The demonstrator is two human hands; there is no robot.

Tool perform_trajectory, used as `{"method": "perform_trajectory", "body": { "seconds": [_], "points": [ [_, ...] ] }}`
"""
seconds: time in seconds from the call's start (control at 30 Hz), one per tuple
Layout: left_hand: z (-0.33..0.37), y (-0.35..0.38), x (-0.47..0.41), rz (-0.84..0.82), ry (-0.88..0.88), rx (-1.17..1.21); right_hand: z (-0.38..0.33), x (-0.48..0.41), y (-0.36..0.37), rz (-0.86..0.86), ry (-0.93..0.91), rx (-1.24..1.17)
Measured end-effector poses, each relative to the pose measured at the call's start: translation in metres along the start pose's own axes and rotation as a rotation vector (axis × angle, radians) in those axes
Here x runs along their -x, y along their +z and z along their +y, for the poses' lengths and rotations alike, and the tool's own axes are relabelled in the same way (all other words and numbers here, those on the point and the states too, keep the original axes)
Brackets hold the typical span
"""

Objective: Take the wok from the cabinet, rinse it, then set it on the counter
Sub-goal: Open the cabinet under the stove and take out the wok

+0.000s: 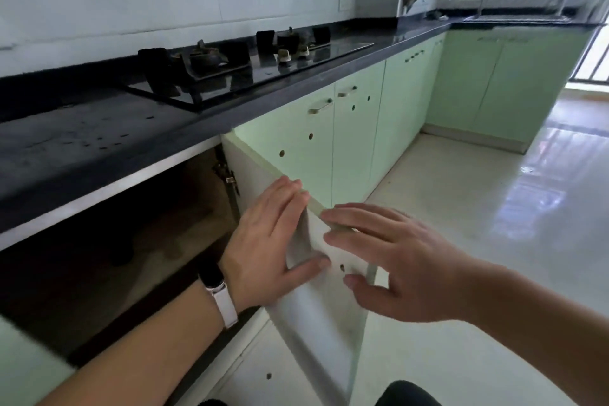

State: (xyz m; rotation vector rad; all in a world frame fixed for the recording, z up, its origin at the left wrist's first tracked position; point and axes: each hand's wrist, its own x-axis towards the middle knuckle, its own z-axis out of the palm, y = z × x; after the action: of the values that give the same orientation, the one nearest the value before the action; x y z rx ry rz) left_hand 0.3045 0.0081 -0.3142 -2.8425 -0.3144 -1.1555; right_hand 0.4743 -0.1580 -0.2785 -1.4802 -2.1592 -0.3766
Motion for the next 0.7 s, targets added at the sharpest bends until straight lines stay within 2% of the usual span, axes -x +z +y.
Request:
{"method": "perform_trajectory", "body": {
  "seconds": [0.3, 0.47, 0.7],
  "points": [
    [0.006, 0.065, -0.051, 0.136, -0.038, -0.080, 0.068, 0.024, -0.019, -0.006, 0.173, 0.227],
    [0.007, 0.089, -0.073, 0.170, -0.084, -0.116, 0.096, 0.027, -0.017, -0.008, 0.279, 0.212],
    [0.005, 0.093, -0.073, 0.183, -0.090, -0.115, 0.101, 0.028, -0.009, 0.024, 0.282, 0.185]
  ]
}}
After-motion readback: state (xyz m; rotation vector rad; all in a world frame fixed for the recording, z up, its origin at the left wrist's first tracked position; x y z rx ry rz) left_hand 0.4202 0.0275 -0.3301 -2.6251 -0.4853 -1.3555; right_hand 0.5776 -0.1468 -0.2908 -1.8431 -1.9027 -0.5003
